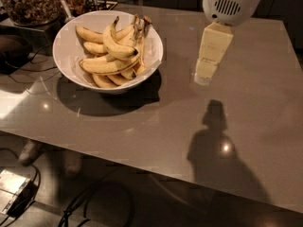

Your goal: Pick banana from white bowl

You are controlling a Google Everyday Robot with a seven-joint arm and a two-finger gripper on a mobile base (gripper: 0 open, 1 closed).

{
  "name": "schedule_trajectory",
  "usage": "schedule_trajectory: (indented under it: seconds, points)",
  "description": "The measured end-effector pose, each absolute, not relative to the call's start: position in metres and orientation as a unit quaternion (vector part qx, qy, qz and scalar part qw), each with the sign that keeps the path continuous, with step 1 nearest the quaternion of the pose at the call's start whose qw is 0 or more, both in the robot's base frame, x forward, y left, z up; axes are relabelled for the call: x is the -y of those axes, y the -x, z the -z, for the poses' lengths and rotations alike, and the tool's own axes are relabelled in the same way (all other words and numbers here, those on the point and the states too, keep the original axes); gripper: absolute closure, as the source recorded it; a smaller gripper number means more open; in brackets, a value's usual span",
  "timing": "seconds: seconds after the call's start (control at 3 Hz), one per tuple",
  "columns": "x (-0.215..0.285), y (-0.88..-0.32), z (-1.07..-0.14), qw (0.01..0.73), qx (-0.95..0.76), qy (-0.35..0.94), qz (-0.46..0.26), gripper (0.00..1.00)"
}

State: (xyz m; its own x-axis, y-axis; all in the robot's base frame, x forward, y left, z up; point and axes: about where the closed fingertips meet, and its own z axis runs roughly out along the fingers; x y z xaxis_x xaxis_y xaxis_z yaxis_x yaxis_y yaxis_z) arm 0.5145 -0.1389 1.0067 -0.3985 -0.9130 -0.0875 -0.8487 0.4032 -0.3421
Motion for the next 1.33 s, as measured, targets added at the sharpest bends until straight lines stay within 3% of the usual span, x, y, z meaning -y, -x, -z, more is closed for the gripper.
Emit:
schedule_trajectory:
  seconds: [0.67, 1.33]
  points:
    - [0.107, -0.535, -1.006, 0.143, -0.838, 0.516, 0.105, 0.00]
    - [0.026, -0.553, -0.999, 0.140, -0.810, 0.567, 0.063, 0.00]
